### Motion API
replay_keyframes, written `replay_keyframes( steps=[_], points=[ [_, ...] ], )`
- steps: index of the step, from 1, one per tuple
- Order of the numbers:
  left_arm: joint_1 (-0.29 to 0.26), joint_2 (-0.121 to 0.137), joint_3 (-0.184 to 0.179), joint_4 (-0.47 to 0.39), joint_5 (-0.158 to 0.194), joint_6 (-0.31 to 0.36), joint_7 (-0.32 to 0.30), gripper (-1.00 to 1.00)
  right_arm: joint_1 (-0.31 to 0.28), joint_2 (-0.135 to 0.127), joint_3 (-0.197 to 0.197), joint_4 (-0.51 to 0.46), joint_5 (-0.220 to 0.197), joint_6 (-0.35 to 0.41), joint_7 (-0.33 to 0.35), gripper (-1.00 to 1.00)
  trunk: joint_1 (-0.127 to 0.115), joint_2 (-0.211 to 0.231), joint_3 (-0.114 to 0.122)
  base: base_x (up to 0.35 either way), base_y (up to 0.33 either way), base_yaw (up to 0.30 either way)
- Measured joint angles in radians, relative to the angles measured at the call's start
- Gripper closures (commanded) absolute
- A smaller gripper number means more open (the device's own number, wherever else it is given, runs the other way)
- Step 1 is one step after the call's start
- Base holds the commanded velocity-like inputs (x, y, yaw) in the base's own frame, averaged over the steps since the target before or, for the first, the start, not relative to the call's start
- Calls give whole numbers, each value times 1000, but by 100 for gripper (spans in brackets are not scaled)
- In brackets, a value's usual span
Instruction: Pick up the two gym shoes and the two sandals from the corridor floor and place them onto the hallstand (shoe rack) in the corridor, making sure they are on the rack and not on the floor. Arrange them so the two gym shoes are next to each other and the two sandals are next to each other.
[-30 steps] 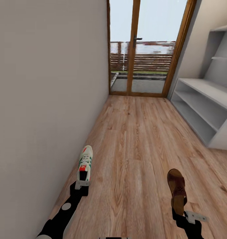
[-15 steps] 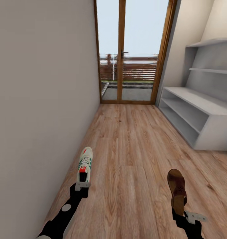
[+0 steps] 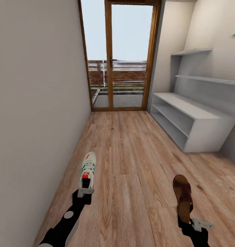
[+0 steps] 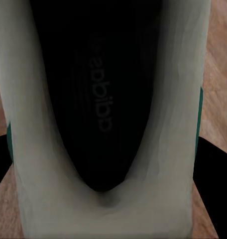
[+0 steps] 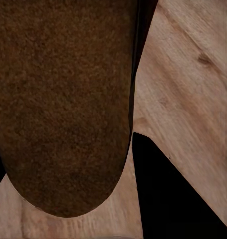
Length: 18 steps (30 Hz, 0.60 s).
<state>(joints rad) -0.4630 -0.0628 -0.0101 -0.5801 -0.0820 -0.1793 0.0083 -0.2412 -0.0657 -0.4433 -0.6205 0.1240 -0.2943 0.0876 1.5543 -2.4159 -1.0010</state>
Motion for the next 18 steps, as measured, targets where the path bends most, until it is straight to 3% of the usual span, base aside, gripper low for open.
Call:
replay_keyframes(
  steps=[6, 18],
  points=[
    [0, 0, 0, 1, 0, 0, 0, 100, 0, 2, 0, 1, 0, 0, 0, 100, -23, 42, 23, 0, 0, -276],
    [0, -1, -2, 35, -6, -42, 0, 100, 0, 2, 0, 0, 0, 0, 0, 100, -23, 42, 31, 25, 0, -277]
  ],
)
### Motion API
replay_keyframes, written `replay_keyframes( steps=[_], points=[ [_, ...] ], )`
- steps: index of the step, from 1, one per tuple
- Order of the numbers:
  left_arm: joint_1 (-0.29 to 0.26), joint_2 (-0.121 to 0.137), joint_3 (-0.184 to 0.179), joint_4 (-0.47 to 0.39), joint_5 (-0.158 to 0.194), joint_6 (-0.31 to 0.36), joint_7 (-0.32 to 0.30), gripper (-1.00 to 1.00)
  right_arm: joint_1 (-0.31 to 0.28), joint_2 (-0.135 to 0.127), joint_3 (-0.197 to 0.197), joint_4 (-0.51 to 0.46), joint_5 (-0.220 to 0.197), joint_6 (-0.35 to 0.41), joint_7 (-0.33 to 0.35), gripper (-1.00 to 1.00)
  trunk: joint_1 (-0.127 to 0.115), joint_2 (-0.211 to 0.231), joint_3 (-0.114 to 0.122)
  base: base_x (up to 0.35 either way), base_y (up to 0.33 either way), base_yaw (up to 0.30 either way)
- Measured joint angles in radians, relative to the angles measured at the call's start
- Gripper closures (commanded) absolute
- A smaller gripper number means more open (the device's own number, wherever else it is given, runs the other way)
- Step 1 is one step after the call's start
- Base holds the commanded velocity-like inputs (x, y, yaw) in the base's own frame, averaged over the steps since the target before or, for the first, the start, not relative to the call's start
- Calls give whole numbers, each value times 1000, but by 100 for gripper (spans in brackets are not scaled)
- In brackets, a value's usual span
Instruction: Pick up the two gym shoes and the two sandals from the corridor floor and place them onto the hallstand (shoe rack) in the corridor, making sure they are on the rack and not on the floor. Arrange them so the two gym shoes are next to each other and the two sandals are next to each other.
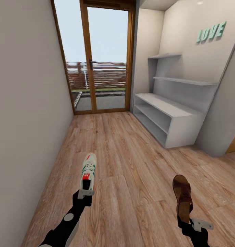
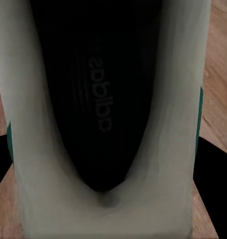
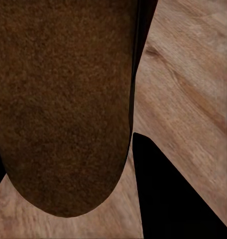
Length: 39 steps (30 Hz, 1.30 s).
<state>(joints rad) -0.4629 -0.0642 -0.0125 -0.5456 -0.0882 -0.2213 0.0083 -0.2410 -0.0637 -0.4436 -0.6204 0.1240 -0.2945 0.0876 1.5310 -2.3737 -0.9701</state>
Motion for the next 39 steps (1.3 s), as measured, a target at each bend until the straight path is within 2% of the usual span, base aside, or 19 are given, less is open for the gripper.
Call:
replay_keyframes(
  steps=[6, 18, 20, 22, 23, 25, 26, 30, 39],
  points=[
    [0, 1, 3, 1, 6, -3, 1, 100, 0, 0, 0, -1, 2, 1, 3, 100, 0, 0, 3, 273, 0, -191],
    [1, 3, 5, 2, 4, -6, 1, 100, 0, -3, 0, 4, 4, 2, 5, 100, 0, 0, 4, 332, 0, -12],
    [15, 4, 6, 3, 4, -6, 1, 100, 0, -3, 2, 23, 5, 1, 5, 100, 0, 0, 4, 335, 0, 0],
    [53, 8, 7, -6, 3, -6, 1, 100, 1, -2, 5, 58, 17, 0, 5, 100, 0, 0, 4, 335, 0, 0],
    [66, 22, 9, -6, 9, -7, 2, 100, 0, 1, 6, 71, 47, -7, 4, 100, 0, 0, 4, 335, 0, 0],
    [68, 24, 7, -5, 13, -7, 2, 100, 0, 1, 4, 80, 51, -19, 3, 100, 0, 0, 4, 335, 0, 0],
    [69, 25, 8, 0, 19, -7, 1, 100, 0, 2, 5, 103, 56, -51, 4, 100, 0, 0, 4, 335, 0, 0],
    [69, 25, 7, 2, 21, -7, 1, 100, 0, 2, 4, 115, 57, -85, 4, 100, 0, 0, 4, 335, 0, 0],
    [69, 27, 9, 1, 23, -7, 1, 100, 0, 2, 4, 118, 57, -97, 4, 100, 0, 0, 4, 335, 40, 0]
  ],
)
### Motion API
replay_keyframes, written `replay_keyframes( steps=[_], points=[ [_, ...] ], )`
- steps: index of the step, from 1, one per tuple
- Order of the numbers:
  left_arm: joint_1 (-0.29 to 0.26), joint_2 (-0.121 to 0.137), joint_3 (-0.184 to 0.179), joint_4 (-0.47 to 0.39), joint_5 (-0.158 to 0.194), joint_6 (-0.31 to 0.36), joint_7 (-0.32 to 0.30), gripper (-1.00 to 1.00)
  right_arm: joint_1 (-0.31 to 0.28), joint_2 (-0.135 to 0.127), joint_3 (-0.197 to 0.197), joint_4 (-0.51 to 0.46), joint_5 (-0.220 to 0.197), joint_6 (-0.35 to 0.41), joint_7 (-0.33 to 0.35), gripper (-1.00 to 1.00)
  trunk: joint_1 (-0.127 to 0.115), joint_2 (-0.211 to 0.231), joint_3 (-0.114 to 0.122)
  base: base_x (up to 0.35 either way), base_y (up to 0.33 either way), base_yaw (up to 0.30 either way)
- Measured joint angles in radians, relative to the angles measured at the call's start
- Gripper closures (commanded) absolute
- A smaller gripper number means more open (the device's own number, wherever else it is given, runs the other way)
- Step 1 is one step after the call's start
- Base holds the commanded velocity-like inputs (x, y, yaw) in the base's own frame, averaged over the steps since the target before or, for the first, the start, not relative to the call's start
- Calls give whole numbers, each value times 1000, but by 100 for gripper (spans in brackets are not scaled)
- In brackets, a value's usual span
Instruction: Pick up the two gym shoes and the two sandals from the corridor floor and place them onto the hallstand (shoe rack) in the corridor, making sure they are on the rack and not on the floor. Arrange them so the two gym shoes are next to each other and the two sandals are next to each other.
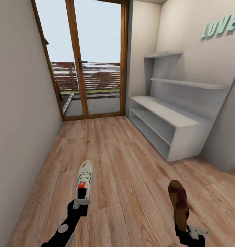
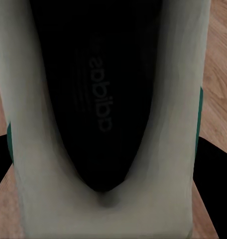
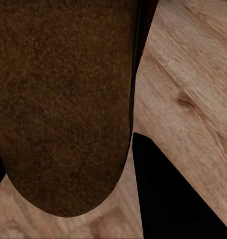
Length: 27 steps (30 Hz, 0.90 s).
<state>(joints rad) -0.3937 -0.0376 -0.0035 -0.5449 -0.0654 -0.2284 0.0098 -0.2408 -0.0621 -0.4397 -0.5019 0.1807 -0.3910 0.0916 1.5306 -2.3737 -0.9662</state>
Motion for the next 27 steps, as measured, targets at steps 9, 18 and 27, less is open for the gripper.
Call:
replay_keyframes(
  steps=[9, 18, 27],
  points=[
    [0, 0, 0, 0, 0, 0, 1, 100, 0, 2, 0, 0, 0, 0, -1, 100, 0, 0, 0, 332, 127, 74],
    [0, 1, 0, -1, 0, 0, 1, 100, 0, 2, 0, -1, 0, 0, -1, 100, 0, 0, 0, 321, 143, 257],
    [0, -1, 0, 1, 0, -4, 1, 100, 0, 0, 0, -1, 0, 0, -1, 100, 0, 0, 0, 314, 155, 180]
  ],
)
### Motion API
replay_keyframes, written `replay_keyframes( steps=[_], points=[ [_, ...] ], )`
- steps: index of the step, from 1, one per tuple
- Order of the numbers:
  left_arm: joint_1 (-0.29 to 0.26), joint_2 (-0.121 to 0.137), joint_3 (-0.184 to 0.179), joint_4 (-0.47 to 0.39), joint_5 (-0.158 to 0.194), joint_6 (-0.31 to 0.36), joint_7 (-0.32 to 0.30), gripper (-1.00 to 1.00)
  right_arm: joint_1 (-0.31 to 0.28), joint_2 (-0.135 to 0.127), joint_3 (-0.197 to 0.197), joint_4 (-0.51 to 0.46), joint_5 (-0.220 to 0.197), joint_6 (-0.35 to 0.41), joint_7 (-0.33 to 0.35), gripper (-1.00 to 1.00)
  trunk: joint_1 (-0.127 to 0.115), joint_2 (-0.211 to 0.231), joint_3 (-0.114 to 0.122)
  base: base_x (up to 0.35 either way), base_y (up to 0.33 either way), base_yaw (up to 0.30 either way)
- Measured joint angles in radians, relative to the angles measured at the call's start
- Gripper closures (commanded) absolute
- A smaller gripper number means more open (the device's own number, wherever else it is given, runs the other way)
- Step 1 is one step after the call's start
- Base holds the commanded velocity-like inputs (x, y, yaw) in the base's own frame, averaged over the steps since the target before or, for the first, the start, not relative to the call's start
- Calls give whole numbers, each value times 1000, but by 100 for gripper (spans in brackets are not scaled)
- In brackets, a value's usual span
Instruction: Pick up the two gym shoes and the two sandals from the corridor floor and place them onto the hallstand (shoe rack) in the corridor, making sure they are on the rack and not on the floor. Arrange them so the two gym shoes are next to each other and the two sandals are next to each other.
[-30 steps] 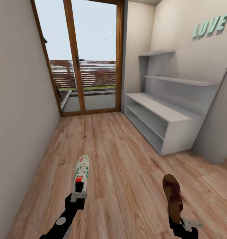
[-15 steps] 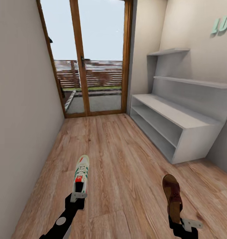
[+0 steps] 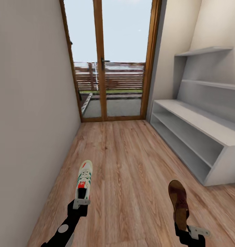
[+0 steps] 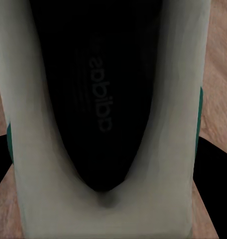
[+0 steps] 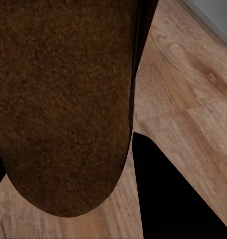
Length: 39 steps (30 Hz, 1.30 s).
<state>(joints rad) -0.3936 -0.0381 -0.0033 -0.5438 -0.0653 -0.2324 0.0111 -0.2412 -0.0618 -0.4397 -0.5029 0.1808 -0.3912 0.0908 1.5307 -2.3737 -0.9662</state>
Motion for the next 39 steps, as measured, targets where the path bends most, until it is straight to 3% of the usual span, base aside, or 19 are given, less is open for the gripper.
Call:
replay_keyframes(
  steps=[11, 12, 15, 27, 39],
  points=[
    [0, 0, 3, -1, 0, 0, 0, 100, 1, 0, 0, 0, 0, 0, 0, 100, 0, 0, 0, 313, 156, 11],
    [0, 0, 46, -1, 3, -1, 0, 100, 0, 0, 0, 0, 0, 0, 0, 100, 0, 0, 0, 313, 157, 1],
    [0, -1, 64, 0, 1, -2, -1, 100, 0, 0, 0, 1, 0, 0, 0, 100, 0, 0, 0, 313, 157, 0],
    [0, -1, 68, 0, 1, -2, -3, 100, 0, 0, 0, 1, 0, 0, 0, 100, 0, 0, 0, 314, 150, 0],
    [0, -1, 68, -1, 1, -3, -3, 100, 0, -4, -1, -1, -1, -1, 1, 100, 0, 0, 0, 336, 16, 0]
  ],
)
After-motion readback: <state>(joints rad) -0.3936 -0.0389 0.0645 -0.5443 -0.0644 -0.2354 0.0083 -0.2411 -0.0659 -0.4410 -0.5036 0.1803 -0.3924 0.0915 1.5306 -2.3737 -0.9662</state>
